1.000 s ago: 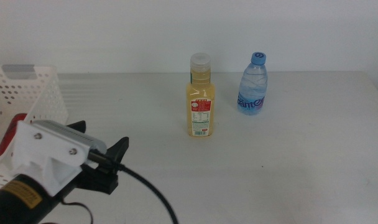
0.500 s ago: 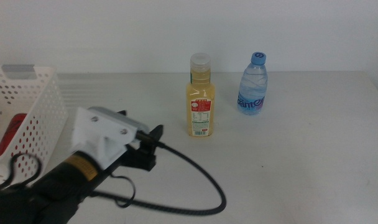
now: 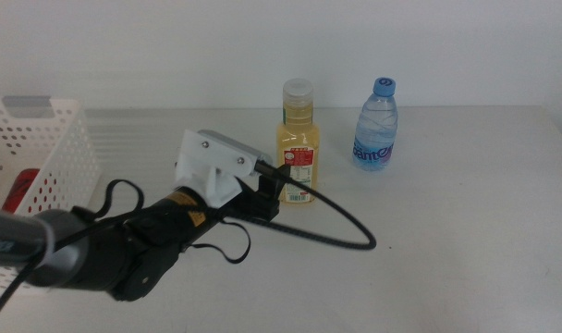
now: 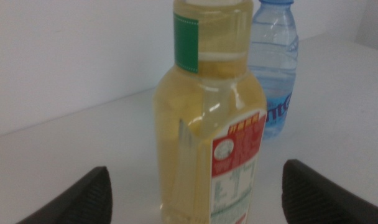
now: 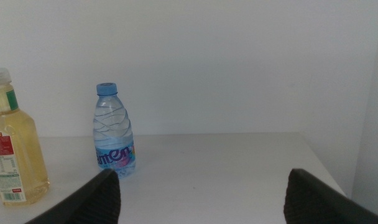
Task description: Use arms to grab the bottles and put them into the dustbin to the left of the table.
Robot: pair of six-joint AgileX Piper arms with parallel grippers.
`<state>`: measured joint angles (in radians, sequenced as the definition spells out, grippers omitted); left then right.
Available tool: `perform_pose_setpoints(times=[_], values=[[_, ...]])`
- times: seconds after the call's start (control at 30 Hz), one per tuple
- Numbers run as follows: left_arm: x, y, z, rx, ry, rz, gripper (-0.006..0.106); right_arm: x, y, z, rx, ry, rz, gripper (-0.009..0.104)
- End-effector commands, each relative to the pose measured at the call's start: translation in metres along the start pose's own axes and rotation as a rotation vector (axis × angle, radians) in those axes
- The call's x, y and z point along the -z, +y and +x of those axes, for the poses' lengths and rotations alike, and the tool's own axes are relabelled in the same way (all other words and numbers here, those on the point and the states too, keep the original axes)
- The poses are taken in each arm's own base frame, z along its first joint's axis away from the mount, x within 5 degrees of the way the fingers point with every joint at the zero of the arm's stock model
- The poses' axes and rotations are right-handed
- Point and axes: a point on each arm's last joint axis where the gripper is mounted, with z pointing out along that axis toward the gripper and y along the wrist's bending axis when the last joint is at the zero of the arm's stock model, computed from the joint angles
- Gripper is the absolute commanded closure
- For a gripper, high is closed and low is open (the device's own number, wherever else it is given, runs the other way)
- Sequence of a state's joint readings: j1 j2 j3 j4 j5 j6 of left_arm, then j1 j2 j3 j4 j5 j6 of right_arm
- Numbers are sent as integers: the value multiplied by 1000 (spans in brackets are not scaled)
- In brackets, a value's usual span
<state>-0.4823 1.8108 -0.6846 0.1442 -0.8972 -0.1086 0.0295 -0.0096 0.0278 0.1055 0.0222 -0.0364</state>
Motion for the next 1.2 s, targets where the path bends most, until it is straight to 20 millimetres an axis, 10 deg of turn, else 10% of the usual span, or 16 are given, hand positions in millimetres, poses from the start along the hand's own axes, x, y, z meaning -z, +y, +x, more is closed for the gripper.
perform_pose_setpoints(times=[0.0,1.17], values=[[-7,-2,-26,35,-136,19,10,3,0,-11,17,-112,10,8],[-101,4,-18,88,-139,76,10,3,0,-11,17,-112,10,8]])
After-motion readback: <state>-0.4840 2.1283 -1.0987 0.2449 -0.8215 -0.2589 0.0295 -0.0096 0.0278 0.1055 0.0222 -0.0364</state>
